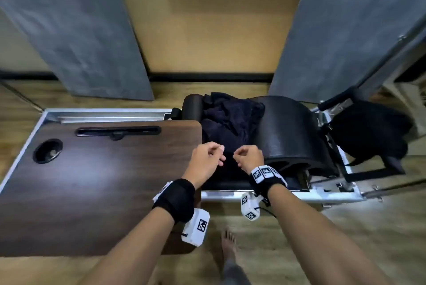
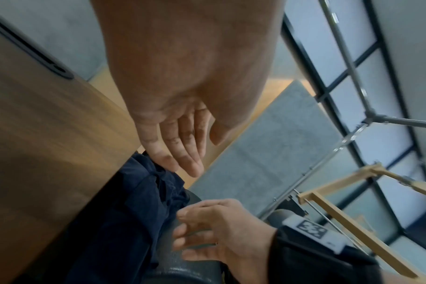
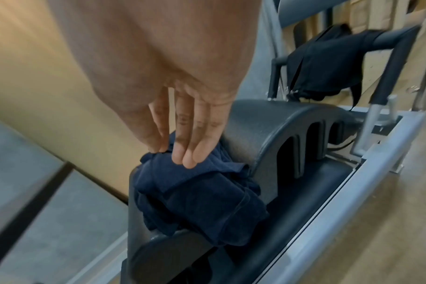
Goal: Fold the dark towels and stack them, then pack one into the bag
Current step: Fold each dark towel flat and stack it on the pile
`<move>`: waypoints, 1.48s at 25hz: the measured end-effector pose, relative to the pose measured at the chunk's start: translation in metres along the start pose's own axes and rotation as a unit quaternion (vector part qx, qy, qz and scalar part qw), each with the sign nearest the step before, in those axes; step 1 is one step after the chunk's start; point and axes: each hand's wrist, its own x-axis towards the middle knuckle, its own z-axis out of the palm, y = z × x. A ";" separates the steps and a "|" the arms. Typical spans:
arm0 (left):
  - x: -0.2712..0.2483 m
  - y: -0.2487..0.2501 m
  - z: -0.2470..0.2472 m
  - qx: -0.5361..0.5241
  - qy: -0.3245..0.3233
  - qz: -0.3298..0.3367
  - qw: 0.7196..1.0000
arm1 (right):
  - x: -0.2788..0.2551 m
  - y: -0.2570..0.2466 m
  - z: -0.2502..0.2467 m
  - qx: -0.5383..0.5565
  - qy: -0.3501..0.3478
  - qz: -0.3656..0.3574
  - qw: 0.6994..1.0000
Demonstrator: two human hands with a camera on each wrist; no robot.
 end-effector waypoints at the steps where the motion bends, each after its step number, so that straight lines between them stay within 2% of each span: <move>1: 0.012 0.001 0.006 -0.004 0.011 -0.009 1.000 | 0.018 -0.002 0.003 -0.037 -0.008 0.002 0.999; 2: 0.023 0.002 0.011 -0.006 0.024 -0.024 0.999 | 0.034 -0.004 0.005 -0.075 -0.006 0.003 0.997; 6: 0.051 0.001 0.022 -0.014 0.056 -0.060 0.997 | 0.077 -0.009 0.022 -0.165 -0.068 -0.019 0.984; 9: 0.062 0.003 0.019 -0.005 0.074 -0.067 0.995 | 0.096 -0.002 0.025 -0.187 -0.055 -0.041 0.980; 12: 0.072 0.006 0.021 0.000 0.089 -0.079 0.993 | 0.111 0.000 0.010 -0.080 0.006 -0.055 0.995; 15: 0.083 0.012 0.029 0.002 0.082 -0.082 0.993 | 0.125 -0.003 -0.026 0.072 0.073 -0.060 0.993; 19: 0.097 0.024 0.039 0.054 0.039 -0.053 0.996 | 0.128 -0.021 -0.081 0.278 0.019 -0.042 0.960; 23: 0.103 0.065 0.050 0.042 -0.023 0.036 0.998 | 0.102 -0.045 -0.132 0.356 -0.035 -0.114 0.927; 27: 0.096 0.121 0.059 -0.048 -0.067 0.150 0.985 | 0.059 -0.073 -0.173 0.352 -0.066 -0.206 0.911; 33: 0.052 0.197 0.044 -0.118 -0.078 0.234 0.962 | -0.025 -0.112 -0.218 0.334 -0.019 -0.296 0.895; 37: 0.005 0.230 0.029 -0.133 -0.096 0.278 0.947 | -0.089 -0.134 -0.238 0.287 0.064 -0.362 0.884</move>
